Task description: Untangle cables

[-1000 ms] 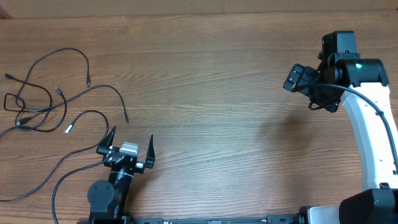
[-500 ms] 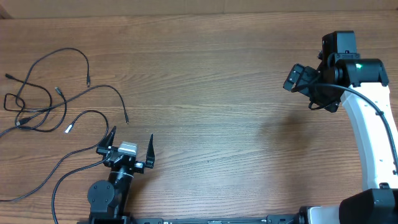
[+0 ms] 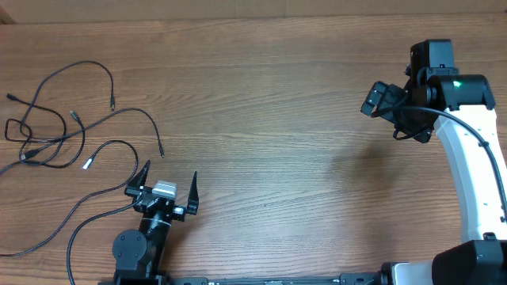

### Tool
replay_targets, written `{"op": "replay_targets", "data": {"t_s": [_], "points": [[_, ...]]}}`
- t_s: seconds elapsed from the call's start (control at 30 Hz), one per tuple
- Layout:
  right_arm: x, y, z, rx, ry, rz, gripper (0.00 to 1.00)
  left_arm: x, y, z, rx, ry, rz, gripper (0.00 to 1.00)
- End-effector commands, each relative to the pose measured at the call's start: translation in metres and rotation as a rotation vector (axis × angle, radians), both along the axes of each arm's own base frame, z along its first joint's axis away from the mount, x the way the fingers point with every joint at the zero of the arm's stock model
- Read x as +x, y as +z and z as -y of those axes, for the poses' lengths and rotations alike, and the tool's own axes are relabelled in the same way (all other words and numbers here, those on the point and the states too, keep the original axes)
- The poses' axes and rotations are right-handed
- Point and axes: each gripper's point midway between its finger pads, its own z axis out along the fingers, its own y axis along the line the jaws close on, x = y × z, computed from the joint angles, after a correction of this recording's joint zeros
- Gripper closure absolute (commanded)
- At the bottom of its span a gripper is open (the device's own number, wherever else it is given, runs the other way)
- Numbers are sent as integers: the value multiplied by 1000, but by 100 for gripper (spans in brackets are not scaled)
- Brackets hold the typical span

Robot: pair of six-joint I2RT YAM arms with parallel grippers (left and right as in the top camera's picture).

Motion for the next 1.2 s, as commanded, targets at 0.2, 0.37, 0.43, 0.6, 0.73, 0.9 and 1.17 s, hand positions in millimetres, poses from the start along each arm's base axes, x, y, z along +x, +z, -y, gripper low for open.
{"op": "replay_targets", "data": {"t_s": [0.2, 0.37, 0.43, 0.6, 0.73, 0.9, 1.17], "points": [[0, -1, 1, 0, 3, 0, 0, 0, -1, 0, -13, 2, -1, 0], [0, -1, 1, 0, 3, 0, 0, 0, -1, 0, -13, 2, -1, 0], [0, -1, 1, 0, 3, 0, 0, 0, -1, 0, -13, 2, -1, 0], [0, -1, 1, 0, 3, 0, 0, 0, -1, 0, -13, 2, -1, 0], [0, -1, 1, 0, 3, 0, 0, 0, -1, 0, -13, 2, -1, 0], [0, -1, 1, -1, 3, 1, 0, 0, -1, 0, -13, 2, -1, 0], [4, 2, 1, 0, 1, 22, 0, 0, -1, 0, -13, 2, -1, 0]]}}
